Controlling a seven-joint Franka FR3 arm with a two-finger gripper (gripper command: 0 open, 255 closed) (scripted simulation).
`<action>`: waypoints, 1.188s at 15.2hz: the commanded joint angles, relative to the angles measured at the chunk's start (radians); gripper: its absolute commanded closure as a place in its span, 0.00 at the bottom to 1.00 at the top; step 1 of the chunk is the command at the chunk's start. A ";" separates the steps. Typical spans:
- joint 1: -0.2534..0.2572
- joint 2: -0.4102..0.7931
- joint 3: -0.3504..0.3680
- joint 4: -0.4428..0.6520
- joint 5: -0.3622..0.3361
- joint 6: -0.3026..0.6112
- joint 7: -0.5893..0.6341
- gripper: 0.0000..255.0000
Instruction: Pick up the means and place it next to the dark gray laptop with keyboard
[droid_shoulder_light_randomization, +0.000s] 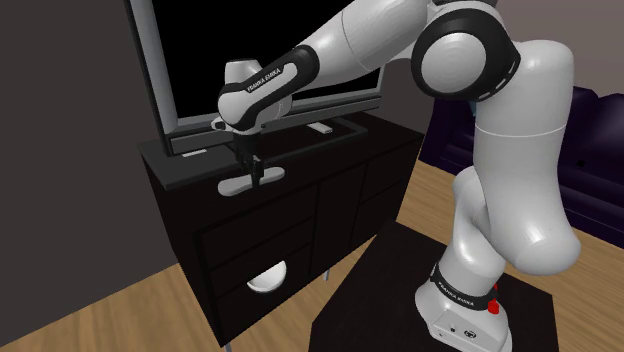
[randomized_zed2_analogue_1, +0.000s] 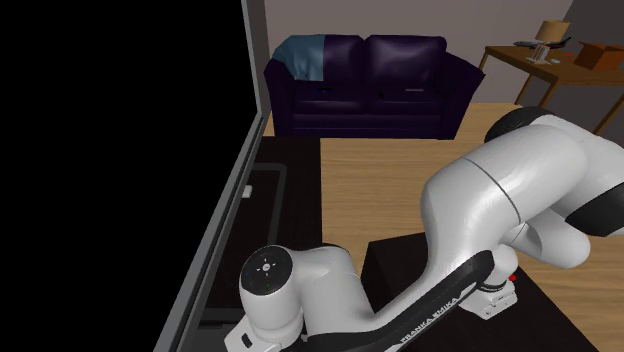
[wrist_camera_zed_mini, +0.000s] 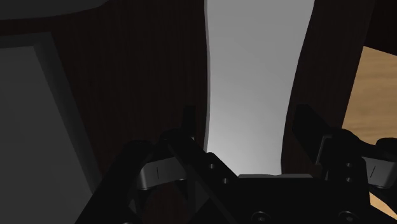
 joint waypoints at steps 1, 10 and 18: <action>0.000 0.000 0.000 0.000 0.000 0.000 0.000 0.00; 0.011 -0.057 -0.016 0.058 -0.038 -0.107 0.025 0.00; 0.011 -0.057 -0.016 0.058 -0.038 -0.107 0.025 0.00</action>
